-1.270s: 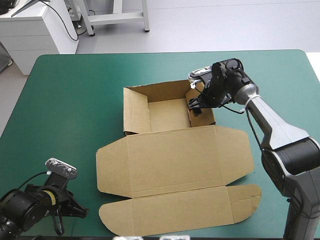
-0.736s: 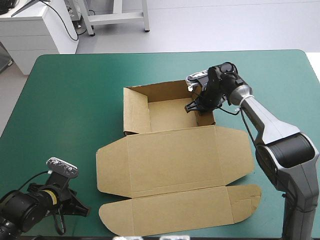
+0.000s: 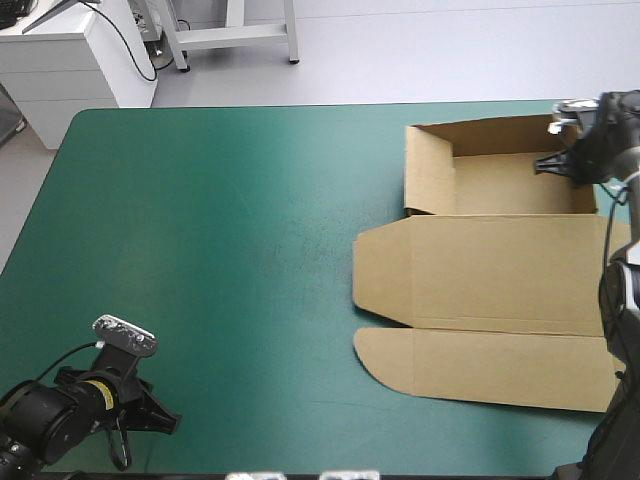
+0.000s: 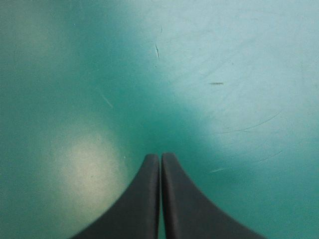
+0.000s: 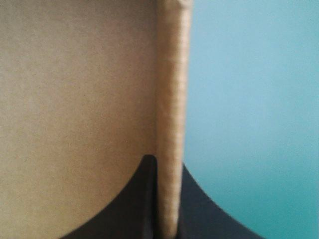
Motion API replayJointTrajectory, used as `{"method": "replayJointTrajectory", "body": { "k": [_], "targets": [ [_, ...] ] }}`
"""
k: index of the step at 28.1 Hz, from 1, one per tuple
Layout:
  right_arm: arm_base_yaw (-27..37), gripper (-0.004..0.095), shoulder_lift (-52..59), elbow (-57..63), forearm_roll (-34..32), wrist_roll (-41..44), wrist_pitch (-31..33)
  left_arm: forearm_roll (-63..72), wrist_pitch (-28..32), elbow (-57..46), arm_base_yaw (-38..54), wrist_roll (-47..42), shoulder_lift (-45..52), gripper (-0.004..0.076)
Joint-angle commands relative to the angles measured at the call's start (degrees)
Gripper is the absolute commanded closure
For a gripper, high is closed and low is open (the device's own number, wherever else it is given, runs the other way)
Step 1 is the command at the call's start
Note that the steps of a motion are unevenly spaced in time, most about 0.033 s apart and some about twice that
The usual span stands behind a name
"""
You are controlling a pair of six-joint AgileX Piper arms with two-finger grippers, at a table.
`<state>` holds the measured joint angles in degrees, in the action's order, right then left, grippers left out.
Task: Fold the box
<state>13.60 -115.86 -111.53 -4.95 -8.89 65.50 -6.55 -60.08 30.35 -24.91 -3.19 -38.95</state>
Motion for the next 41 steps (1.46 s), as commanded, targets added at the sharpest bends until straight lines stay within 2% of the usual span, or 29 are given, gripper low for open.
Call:
{"method": "replayJointTrajectory", "body": {
  "k": [1, 4, 8, 11, 16, 18, 20, 23, 26, 27, 29, 30, 37, 41],
  "targets": [
    [7.08, 0.0929, 3.26, -2.05, -0.18, -0.80, -1.05, -0.32, 1.98, 1.45, -0.07, 0.20, 0.12, 0.0731],
    [12.72, 0.0929, 3.26, -2.05, -0.06, -1.04, -0.62, -0.39, 2.69, 1.45, -0.07, 0.20, 0.12, 0.0731],
    [15.26, 0.0878, 3.16, -1.79, 3.89, -3.40, 0.41, -1.42, 2.46, 1.45, -0.07, 0.20, 0.12, 0.0731],
    [15.42, 0.0668, 3.16, -1.79, 5.81, -5.97, 0.31, -2.50, 2.09, 1.45, -0.07, 0.20, 0.12, 0.0731],
    [15.42, 0.0151, 3.41, -2.18, 5.66, -5.32, 0.42, -2.50, 1.87, 1.45, -0.07, 0.43, 0.12, 0.0731],
    [15.42, 0.0065, 3.65, -3.25, 5.66, -5.30, 2.66, -2.50, 1.87, 1.45, -0.07, 0.43, 0.12, 0.0731],
    [15.42, 0.0085, 3.92, -5.00, 6.79, -5.30, 5.45, -2.50, 1.97, 1.45, -0.07, 0.43, 0.12, 0.0731],
    [15.26, 0.0224, 5.97, -5.83, 9.94, -5.53, 5.91, -2.50, 2.08, 1.45, -0.07, 0.43, 0.12, 0.0731],
    [15.15, 0.0481, 9.02, -5.83, 11.28, -7.09, 5.91, -2.50, 1.95, 1.45, -0.07, -0.09, 0.12, 0.0731],
    [15.15, 0.0624, 10.05, -5.83, 11.87, -6.97, 5.91, -2.50, 1.95, 1.45, -0.07, -0.09, 0.12, 0.0731],
    [15.15, 0.0795, 11.64, -5.83, 12.89, -6.97, 5.91, -2.50, 2.31, 1.45, -0.07, -0.09, 0.12, 0.0731],
    [15.15, 0.0931, 12.83, -5.83, 14.53, -6.97, 5.91, -2.50, 2.43, 1.45, -0.07, -0.09, 0.12, 0.0731],
    [14.65, 0.0914, 19.30, -1.43, 29.31, -11.75, 5.91, -1.91, 4.52, 1.45, -0.07, -0.09, 0.12, 0.0731],
    [12.84, 0.0914, 25.28, 6.20, 29.69, -13.90, 5.82, 0.97, 8.27, 1.45, -0.07, -0.09, 0.12, 0.0731]
  ]
}}
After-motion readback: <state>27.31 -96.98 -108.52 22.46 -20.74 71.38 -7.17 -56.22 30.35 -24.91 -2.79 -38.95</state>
